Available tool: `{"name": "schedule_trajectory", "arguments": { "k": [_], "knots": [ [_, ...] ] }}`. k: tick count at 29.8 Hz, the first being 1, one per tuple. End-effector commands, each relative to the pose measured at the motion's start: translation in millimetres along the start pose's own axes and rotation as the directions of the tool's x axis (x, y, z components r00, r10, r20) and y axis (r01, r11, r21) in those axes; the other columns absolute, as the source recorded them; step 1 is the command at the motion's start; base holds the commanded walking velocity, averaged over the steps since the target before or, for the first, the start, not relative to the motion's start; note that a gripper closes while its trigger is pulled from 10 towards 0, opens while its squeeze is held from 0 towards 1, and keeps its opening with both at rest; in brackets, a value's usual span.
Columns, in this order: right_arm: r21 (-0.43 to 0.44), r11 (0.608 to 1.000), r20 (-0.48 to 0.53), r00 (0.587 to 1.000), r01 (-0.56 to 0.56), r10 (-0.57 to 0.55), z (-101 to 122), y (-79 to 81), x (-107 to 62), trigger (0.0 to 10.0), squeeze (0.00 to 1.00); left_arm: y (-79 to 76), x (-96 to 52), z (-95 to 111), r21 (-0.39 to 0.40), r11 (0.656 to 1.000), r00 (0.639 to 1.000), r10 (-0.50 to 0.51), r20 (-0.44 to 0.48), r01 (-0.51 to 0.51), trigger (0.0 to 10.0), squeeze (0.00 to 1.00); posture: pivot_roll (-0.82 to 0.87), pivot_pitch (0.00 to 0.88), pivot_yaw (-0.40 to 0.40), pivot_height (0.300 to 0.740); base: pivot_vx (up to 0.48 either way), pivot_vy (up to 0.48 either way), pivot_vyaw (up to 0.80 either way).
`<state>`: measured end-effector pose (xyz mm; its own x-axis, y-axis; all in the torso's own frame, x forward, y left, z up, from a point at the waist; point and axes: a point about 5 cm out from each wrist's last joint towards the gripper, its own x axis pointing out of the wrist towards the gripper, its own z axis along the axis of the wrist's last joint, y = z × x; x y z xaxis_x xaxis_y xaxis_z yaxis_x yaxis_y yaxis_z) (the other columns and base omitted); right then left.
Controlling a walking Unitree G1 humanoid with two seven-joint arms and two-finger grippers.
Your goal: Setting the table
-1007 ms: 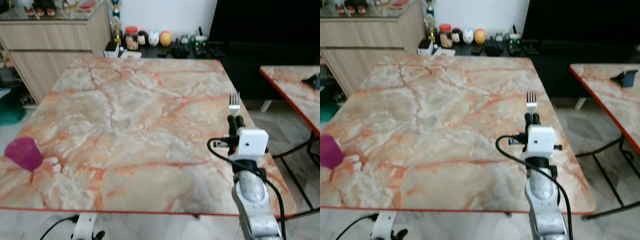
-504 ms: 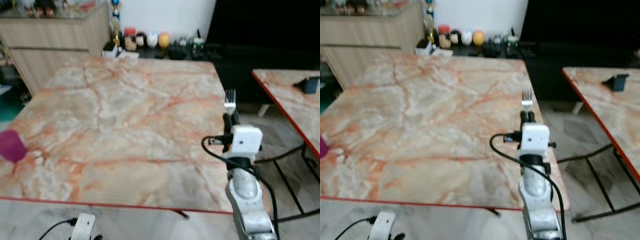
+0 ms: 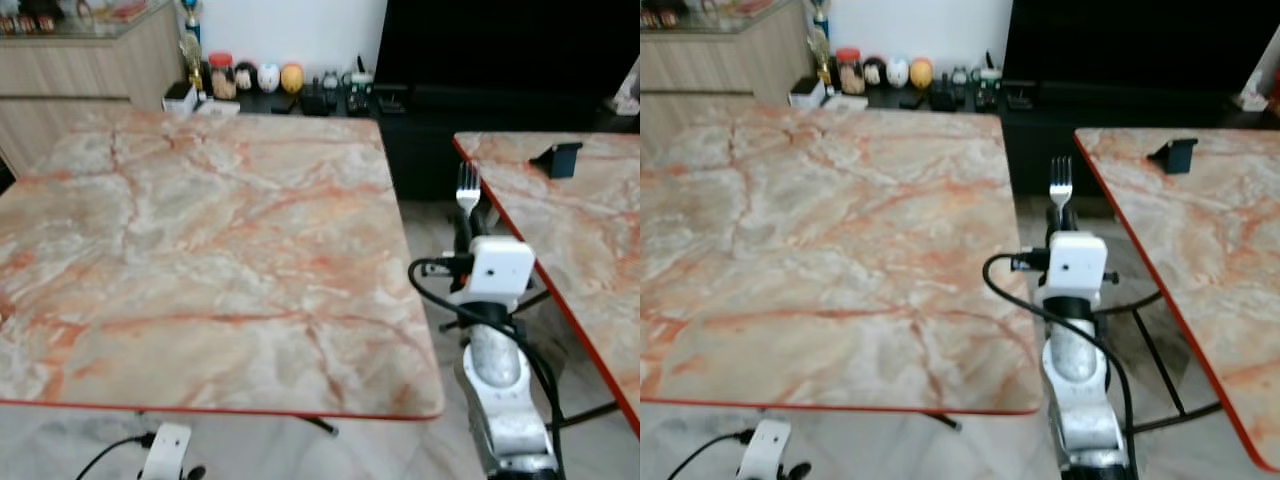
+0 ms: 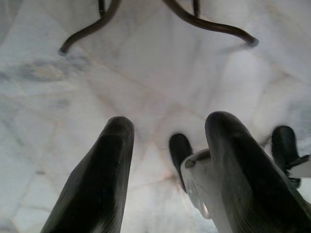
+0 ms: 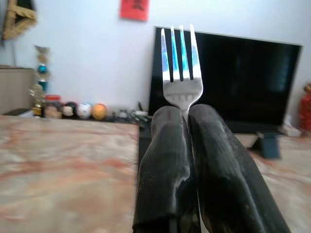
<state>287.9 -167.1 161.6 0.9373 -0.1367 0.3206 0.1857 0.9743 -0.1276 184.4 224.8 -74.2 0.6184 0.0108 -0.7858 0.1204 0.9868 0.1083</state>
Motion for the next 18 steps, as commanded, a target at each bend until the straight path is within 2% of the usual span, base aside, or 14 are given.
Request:
{"name": "schedule_trajectory", "arguments": {
  "k": [1, 7, 18],
  "knots": [
    [0.008, 1.000, 0.024, 1.000, 0.019, -0.019, 7.6, -2.7, 5.1, 10.0, 0.00, 0.6, -1.1, -4.8, 0.002, 1.000, 1.000, -0.004, -0.018, 0.004, 10.0, 0.00, -0.04, 0.000, -0.017, 0.740, 0.000, -0.304, 0.00],
    [0.017, 1.000, 0.028, 1.000, -0.009, 0.008, 9.3, 3.6, 5.0, 10.0, 0.00, 0.0, -0.9, -4.4, -0.003, 1.000, 1.000, -0.004, -0.015, 0.004, 10.0, 0.00, -0.03, 0.000, -0.025, 0.740, 0.000, -0.303, 0.00],
    [0.023, 1.000, 0.034, 0.999, -0.011, 0.010, 13.4, 4.4, 8.3, 10.0, 0.00, -1.5, -0.5, -4.1, -0.005, 1.000, 1.000, -0.006, -0.016, 0.006, 10.0, 0.00, -0.03, 0.000, -0.029, 0.740, 0.000, -0.306, 0.00]
  ]
}}
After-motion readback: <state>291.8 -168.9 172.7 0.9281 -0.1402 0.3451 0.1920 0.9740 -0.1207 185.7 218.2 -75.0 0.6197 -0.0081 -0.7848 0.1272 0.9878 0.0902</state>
